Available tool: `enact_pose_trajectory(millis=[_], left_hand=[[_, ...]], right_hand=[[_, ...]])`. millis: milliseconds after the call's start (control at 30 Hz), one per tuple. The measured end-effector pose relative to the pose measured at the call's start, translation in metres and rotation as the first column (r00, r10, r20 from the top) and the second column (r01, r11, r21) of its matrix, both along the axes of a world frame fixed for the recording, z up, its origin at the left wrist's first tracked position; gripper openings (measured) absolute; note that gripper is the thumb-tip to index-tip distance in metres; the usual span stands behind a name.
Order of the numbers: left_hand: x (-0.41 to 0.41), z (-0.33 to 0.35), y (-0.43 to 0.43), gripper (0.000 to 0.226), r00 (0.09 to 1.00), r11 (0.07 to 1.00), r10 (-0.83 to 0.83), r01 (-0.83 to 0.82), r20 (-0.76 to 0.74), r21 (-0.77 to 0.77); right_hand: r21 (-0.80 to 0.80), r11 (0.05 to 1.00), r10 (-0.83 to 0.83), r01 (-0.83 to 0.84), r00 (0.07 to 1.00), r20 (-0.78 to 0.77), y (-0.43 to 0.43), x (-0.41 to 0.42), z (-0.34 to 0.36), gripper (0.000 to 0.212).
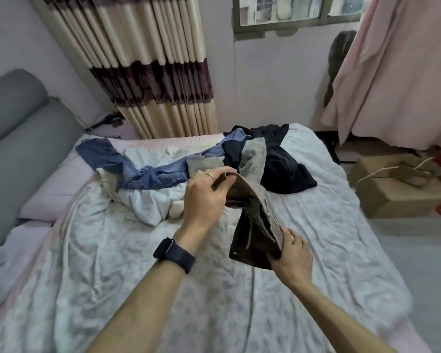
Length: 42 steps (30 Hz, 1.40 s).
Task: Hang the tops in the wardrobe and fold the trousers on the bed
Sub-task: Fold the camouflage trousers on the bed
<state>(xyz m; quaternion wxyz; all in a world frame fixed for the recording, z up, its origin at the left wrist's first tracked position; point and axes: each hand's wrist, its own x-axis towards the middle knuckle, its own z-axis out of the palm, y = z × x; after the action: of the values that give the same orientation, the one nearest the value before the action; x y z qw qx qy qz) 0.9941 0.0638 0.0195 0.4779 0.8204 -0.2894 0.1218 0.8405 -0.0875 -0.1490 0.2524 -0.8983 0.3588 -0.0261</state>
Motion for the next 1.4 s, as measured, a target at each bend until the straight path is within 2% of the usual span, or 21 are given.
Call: enact_pose_trajectory(millis=[133,233,367,467,533,600,667,733,800,933,1067,1167,1300,1400], left_hand=[[-0.004,0.022,0.006,0.028,0.998,1.0,-0.012,0.011,0.064,0.017],[-0.009,0.031,0.011,0.03,0.995,0.999,-0.001,-0.003,0.096,0.033],[-0.017,0.048,0.028,0.026,0.991,0.998,0.041,-0.046,0.126,0.041],[-0.019,0.065,0.043,0.026,0.988,0.993,0.12,-0.121,0.096,-0.002],[-0.027,0.088,0.05,0.024,0.981,0.987,0.159,-0.157,0.11,-0.022],[-0.03,0.117,0.054,0.026,0.965,0.978,0.208,-0.203,0.158,-0.047],[-0.042,0.15,0.055,0.028,0.937,0.964,0.265,-0.252,0.229,-0.083],[-0.057,0.183,0.056,0.03,0.89,0.946,0.323,-0.315,0.323,-0.079],[-0.077,0.214,0.056,0.033,0.836,0.927,0.361,-0.371,0.413,-0.059],[-0.122,0.27,0.062,0.037,0.757,0.889,0.412,-0.457,0.507,-0.041],[-0.157,0.323,0.073,0.039,0.694,0.862,0.479,-0.489,0.538,-0.136],[-0.181,0.361,0.077,0.042,0.654,0.836,0.535,-0.501,0.534,-0.224],[-0.208,0.393,0.076,0.041,0.655,0.816,0.574,-0.508,0.491,-0.276],[-0.226,0.401,0.085,0.038,0.67,0.819,0.573,-0.493,0.472,-0.294]], right_hand=[[0.185,0.972,-0.147,0.143,0.989,0.007,-0.029,-0.049,0.01,0.055],[0.431,0.875,-0.282,0.221,0.956,0.083,-0.047,-0.069,0.034,0.047],[0.618,0.771,-0.446,0.155,0.823,0.35,-0.077,-0.085,0.096,0.054],[0.705,0.709,-0.522,0.024,0.69,0.502,-0.099,-0.085,0.16,0.044],[0.678,0.723,-0.448,-0.136,0.654,0.609,-0.106,-0.092,0.213,0.034],[0.524,0.823,-0.281,-0.221,0.643,0.712,-0.111,-0.094,0.258,0.046],[0.268,0.945,-0.088,-0.188,0.644,0.76,-0.11,-0.103,0.297,0.047],[0.118,0.986,-0.028,-0.117,0.583,0.812,-0.109,-0.111,0.329,0.035],[0.049,0.998,-0.016,-0.051,0.511,0.859,-0.11,-0.124,0.357,0.031],[-0.053,0.997,0.019,0.055,0.495,0.869,-0.107,-0.157,0.406,0.038],[-0.155,0.968,0.05,0.199,0.448,0.893,-0.095,-0.189,0.454,0.045],[-0.18,0.961,0.085,0.211,0.392,0.916,-0.086,-0.207,0.494,0.036],[-0.214,0.95,0.105,0.229,0.41,0.906,-0.075,-0.224,0.533,0.037],[-0.229,0.961,0.148,0.156,0.41,0.9,-0.069,-0.237,0.548,0.036]])
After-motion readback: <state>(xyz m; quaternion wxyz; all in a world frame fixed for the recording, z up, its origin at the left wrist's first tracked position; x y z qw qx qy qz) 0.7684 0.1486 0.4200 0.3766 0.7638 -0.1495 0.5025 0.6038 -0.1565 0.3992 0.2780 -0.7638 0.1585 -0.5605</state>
